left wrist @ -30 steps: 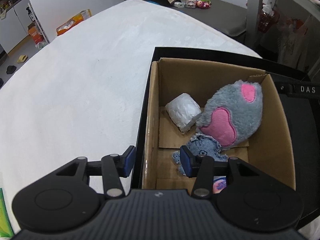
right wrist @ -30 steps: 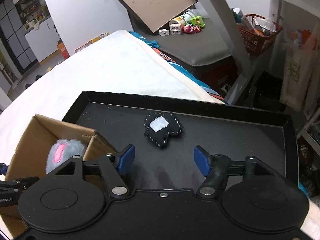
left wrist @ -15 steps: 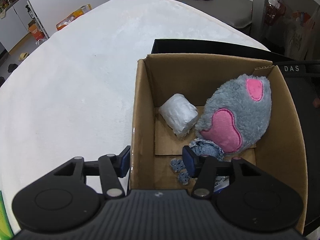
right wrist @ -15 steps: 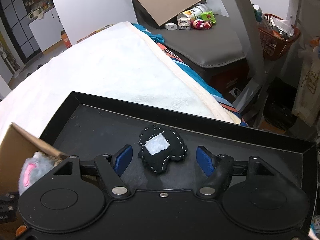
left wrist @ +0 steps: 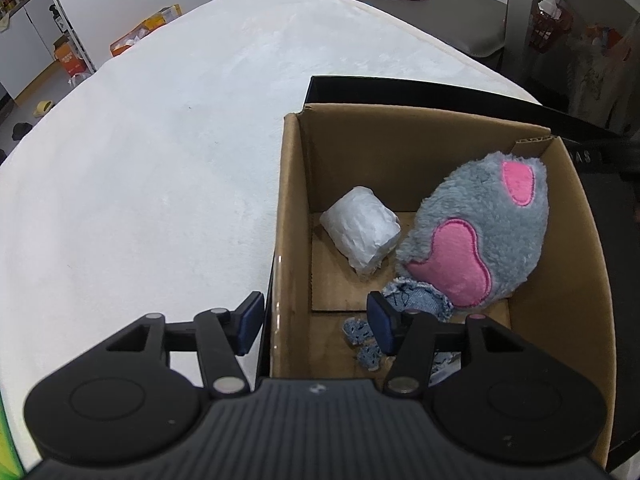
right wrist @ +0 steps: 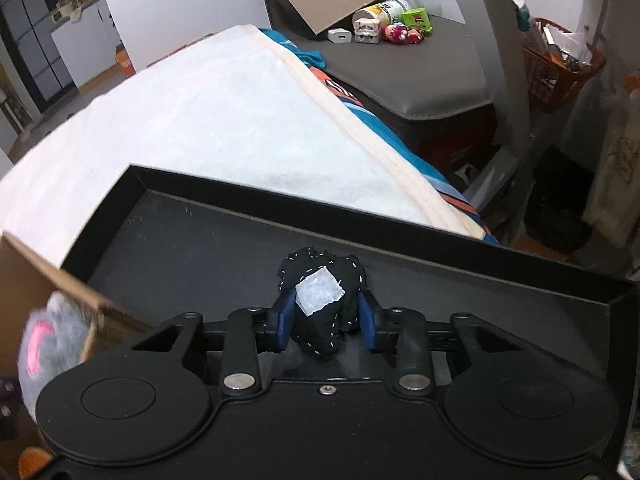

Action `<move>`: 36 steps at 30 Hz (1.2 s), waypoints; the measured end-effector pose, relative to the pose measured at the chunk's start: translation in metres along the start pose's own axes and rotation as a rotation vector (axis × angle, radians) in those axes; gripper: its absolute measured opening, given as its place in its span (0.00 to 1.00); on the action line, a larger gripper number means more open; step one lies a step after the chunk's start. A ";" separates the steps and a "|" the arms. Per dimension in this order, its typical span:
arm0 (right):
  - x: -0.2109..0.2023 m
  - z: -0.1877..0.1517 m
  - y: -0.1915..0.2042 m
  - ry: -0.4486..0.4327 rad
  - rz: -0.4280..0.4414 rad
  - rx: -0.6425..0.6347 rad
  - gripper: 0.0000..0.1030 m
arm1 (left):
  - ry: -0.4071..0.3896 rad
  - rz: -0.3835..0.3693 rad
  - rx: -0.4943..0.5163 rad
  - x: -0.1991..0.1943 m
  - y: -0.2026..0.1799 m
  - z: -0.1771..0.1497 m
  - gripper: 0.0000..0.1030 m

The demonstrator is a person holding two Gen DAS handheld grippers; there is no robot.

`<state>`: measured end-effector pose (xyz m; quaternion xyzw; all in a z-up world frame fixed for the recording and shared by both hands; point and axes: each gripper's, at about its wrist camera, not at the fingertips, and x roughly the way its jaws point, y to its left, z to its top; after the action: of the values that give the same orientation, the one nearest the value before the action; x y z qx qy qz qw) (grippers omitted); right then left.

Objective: Organize soft objects
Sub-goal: 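Carry the black felt plush into the box and open the right tool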

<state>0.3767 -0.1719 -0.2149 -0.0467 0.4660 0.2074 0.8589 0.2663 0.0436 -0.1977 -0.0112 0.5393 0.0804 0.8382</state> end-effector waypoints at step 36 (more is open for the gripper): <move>-0.131 -0.028 0.054 -0.107 -0.068 0.048 0.31 | -0.121 -0.155 -0.027 -0.053 0.038 -0.041 0.53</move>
<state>0.2700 -0.1716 -0.1170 -0.0305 0.4222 0.1690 0.8901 0.2021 0.0703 -0.1639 -0.0596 0.4839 0.0231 0.8728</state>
